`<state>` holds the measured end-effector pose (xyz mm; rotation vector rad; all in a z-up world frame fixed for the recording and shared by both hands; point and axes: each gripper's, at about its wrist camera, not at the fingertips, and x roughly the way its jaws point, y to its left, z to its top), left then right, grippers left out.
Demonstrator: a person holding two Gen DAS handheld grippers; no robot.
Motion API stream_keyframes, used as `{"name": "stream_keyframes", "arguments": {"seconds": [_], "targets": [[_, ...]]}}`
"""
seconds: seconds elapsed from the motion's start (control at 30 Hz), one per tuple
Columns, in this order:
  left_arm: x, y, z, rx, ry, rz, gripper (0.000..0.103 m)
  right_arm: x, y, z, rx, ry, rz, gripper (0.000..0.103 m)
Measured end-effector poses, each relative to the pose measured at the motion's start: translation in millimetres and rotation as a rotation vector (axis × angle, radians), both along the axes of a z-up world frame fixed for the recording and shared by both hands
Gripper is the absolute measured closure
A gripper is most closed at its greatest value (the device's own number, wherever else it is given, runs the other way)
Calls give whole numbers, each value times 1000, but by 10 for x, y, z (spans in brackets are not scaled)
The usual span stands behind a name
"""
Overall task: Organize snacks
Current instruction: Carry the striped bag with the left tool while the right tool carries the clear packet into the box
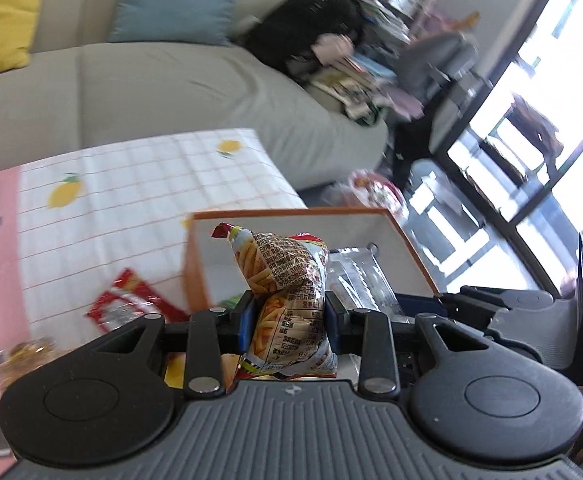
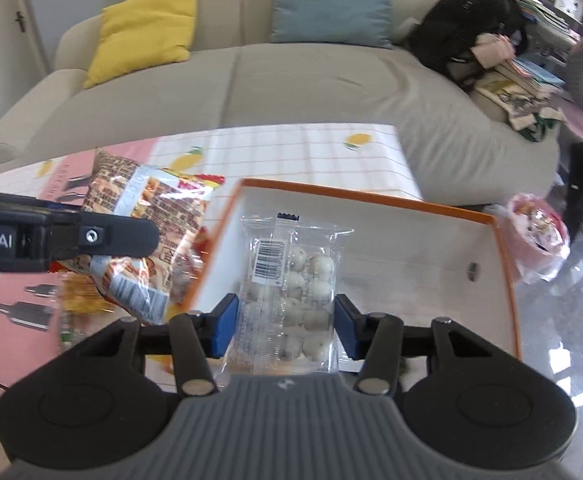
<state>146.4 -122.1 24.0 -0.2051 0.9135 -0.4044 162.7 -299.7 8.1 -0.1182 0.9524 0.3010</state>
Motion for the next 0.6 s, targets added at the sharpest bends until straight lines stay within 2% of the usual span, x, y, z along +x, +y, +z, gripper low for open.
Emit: {"name": "stream_keyframes", "arguments": {"seconds": [0.23,0.4,0.6], "targets": [[283,-498,-210,46,57,-120,64,224,-296,-268,-40,58,-55,53],[446,-710,-398,91,93,-179,65,354,-397,-488,-92,102,-44,53],[637,-848,-664,148,130,-203,65,527,-423,-687,-147,131,-16,53]]}}
